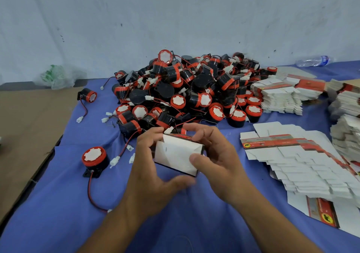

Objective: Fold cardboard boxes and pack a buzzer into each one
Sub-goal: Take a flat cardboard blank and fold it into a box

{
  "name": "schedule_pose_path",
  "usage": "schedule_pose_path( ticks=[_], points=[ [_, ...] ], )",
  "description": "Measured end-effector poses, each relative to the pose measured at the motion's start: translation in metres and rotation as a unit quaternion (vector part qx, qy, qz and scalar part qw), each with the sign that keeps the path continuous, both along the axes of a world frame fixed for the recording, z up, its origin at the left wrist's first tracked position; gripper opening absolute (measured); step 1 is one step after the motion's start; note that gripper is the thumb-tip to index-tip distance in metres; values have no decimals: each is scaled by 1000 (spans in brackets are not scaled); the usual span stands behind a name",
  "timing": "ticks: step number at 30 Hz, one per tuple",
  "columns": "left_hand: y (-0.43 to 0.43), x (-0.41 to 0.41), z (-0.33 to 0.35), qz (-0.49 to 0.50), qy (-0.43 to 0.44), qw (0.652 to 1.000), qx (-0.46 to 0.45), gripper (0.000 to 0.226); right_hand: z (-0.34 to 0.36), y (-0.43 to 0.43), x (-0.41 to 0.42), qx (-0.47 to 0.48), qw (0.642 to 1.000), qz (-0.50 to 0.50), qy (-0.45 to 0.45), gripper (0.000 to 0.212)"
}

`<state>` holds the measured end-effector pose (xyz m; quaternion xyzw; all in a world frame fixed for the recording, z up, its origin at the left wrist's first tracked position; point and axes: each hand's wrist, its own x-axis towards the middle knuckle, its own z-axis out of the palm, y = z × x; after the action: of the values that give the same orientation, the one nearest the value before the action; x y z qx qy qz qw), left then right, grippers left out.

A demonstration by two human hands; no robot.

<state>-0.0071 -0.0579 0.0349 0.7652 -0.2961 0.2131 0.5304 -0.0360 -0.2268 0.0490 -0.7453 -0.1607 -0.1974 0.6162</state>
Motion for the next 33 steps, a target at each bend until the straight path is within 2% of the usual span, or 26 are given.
schedule_pose_path(
  ticks=[1, 4, 6, 10, 13, 16, 21, 26, 33],
  points=[
    [0, -1, 1, -18, 11, 1000, -3, 77, 2, -3, -1, 8, 1000, 13, 3, 46],
    [-1, -2, -5, -42, 31, 999, 13, 68, 4, -10, -6, 49, 995, 83, 36, 31],
    [-3, -4, -6, -41, 71, 997, -9, 60, 4, -10, -7, 30, 994, 99, 41, 32],
    [-4, -6, -1, -36, 123, 988, -90, 33, -1, -4, -6, 5, 993, 107, 51, 40],
    [-7, -6, -1, 3, 130, 980, -149, 22, -8, 6, -4, -15, 998, 37, 52, 40],
    [-9, -5, -4, 40, 131, 975, -177, 21, -12, 14, -3, -15, 999, -25, 28, 29],
    [-9, -5, -3, 70, 121, 972, -186, 15, -10, 24, -5, 5, 998, -50, -24, 9],
    [-7, -3, -7, 95, 113, 975, -166, 19, -9, 31, -9, 55, 997, -60, 4, 14],
    [-9, -5, -8, 115, 68, 982, -135, 13, -18, 39, -9, 78, 990, -116, -11, 17]
  ],
)
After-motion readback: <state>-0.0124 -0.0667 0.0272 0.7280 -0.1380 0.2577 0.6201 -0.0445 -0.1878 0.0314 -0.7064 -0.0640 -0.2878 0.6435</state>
